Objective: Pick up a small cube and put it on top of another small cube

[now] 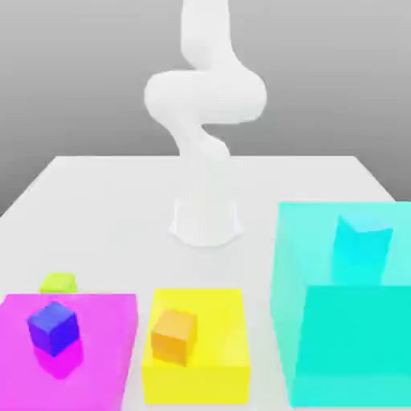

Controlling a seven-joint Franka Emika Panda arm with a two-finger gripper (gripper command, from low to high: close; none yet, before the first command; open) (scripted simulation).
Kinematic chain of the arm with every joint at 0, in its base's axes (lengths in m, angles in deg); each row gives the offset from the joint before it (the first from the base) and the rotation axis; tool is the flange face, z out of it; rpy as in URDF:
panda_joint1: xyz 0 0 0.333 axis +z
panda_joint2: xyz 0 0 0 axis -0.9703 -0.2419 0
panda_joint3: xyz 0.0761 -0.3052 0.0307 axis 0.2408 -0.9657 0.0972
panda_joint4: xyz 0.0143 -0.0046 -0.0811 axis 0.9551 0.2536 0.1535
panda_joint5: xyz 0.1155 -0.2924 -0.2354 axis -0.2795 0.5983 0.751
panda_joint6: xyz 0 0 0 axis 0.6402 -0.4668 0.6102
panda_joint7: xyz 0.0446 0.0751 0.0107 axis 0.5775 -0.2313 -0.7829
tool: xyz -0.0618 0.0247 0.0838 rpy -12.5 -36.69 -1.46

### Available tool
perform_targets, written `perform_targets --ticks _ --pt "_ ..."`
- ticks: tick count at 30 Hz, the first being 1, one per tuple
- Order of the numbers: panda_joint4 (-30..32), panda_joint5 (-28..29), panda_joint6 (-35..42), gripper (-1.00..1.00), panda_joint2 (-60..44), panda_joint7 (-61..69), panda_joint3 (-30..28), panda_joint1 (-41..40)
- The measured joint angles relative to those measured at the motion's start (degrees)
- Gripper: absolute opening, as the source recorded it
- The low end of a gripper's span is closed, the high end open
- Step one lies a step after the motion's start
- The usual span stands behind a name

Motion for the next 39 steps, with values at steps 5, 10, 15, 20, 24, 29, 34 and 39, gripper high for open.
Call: perform_targets --ticks 5,10,15,20,24,29,34,39 --pt "3.65 5.83 -3.79 0.0 -6.86 2.11 -1.24 -4.65" --pt "7.11 10.55 -7.25 0.0 -13.54 4.82 -3.72 -8.91" --pt "10.59 14.16 -10.85 0.0 -20.09 8.39 -7.57 -12.44" --pt "14.15 15.88 -14.73 0.0 -26.5 13.3 -12.25 -15.39" --pt "17.1 15.34 -18.18 0.0 -31.53 18.58 -16.34 -17.2" --pt "20.99 10.56 -22.92 0.0 -37.76 28.15 -21.02 -19.02" --pt "24.91 -1.67 -27.58 0.0 -43.89 42.97 -22.24 -22.7" --pt "24.74 -14.52 -32.6 0.0 -50.76 53.84 -16.97 -25.78"
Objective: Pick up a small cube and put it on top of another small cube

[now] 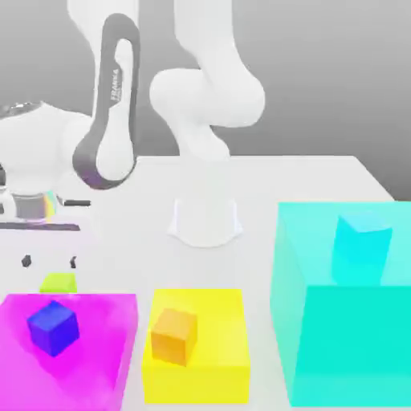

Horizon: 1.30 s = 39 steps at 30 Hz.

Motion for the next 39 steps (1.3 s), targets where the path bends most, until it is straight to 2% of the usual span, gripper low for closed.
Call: perform_targets --ticks 5,6,14,17,22,28,39 --pt "-1.59 -7.65 -5.67 0.0 -7.44 5.95 7.93 -6.16" --pt "-1.85 -8.56 -6.77 -1.0 -8.85 6.75 9.2 -7.24" --pt "-1.72 -7.78 -6.18 -1.0 -8.17 6.08 8.97 -7.18" --pt "-0.87 -3.99 -3.12 -1.0 -4.1 3.03 5.53 -4.61" --pt "0.86 5.74 2.36 -1.0 3.24 -3.98 0.94 -2.36" --pt "-1.99 11.27 7.85 -1.0 5.74 -20.23 0.32 0.51" --pt "-9.74 13.4 17.42 -1.0 7.65 -50.67 2.84 5.32"
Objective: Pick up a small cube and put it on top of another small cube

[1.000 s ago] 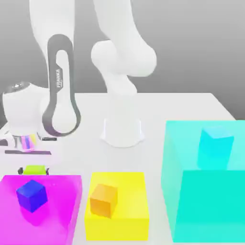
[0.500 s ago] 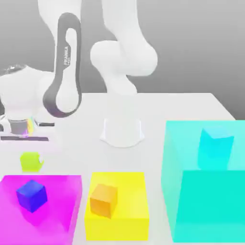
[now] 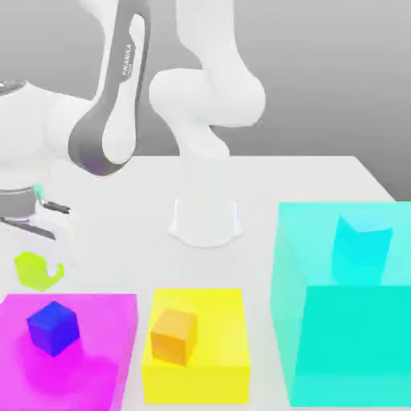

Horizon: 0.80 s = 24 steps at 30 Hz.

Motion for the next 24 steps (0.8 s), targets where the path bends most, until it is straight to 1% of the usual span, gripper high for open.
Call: perform_targets --ticks 3,11,13,15,16,22,24 --pt "-2.12 -0.16 2.62 -1.0 0.56 -7.79 1.7 0.41" --pt "-7.73 -1.5 9.48 -1.0 2.07 -27.95 2.76 5.56" --pt "-7.97 -2.37 7.71 -1.0 0.03 -29.82 2.9 6.59" --pt "-7.42 -3.73 3.56 -1.0 -3.66 -29.48 2.86 6.28" --pt "-7.15 -4.33 1.75 1.0 -5.22 -29.15 2.91 6.16" --pt "-7.01 -4.51 0.88 1.0 -6.01 -29.08 3.04 6.0" --pt "-7.41 -3.65 3.3 1.0 -3.96 -29.74 2.87 5.98"
